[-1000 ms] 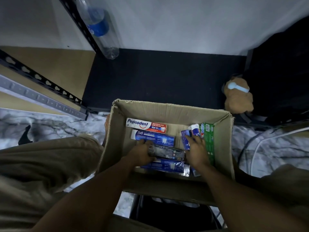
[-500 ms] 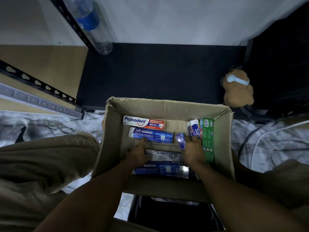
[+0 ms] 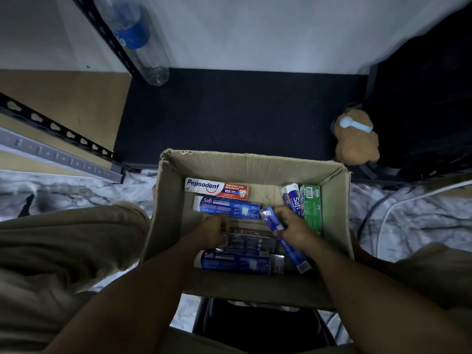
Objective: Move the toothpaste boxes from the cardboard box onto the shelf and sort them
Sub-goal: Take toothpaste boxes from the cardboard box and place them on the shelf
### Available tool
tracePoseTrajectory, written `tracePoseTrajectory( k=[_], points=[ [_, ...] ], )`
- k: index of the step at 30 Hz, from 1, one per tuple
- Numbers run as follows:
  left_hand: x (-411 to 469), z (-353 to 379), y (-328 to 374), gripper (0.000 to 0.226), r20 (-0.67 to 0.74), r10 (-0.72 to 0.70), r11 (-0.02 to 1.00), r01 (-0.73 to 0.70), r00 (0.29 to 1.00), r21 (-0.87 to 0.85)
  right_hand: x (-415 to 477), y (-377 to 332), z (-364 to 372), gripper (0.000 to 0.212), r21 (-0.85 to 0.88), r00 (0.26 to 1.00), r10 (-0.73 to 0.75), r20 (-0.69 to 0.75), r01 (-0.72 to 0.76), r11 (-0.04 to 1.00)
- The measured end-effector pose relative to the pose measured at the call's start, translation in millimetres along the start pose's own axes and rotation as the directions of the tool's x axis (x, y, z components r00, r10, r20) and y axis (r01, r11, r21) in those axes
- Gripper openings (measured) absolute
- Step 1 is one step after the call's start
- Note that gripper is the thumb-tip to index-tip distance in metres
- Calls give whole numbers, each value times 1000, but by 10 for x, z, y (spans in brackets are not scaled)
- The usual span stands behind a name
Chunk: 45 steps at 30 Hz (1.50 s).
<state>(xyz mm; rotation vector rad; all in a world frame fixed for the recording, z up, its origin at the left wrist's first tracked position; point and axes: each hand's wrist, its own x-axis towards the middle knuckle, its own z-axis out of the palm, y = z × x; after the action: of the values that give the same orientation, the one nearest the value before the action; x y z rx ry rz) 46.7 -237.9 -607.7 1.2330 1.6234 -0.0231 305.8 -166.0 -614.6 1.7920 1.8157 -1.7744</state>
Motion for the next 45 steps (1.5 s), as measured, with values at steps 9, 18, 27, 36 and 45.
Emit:
tracePoseTrajectory(
  k=[9,18,27,36,45],
  points=[
    [-215,-217,97,34,23,119,993,-119,993,-18,-83,-54,37,63,169,998,-57,-41,63,984],
    [-590,-759,317,25,-97,119,993,-117,988,26,-249,-431,-185,62,252,969,-198,-147,231,940],
    [-1355,-1475,708,19,-454,273,955,-296,848,20,-608,-1300,-519,51,163,872,-439,-217,476,864],
    [-2265,-1885,1118,22,-701,375,857,-516,607,12,-1410,-2343,-1012,49,-120,640,-699,-319,704,700],
    [-2968,-2105,1583,20,-847,433,769,-616,308,169,-2479,-3067,-1472,45,-361,422,-843,-333,769,528]
  ],
)
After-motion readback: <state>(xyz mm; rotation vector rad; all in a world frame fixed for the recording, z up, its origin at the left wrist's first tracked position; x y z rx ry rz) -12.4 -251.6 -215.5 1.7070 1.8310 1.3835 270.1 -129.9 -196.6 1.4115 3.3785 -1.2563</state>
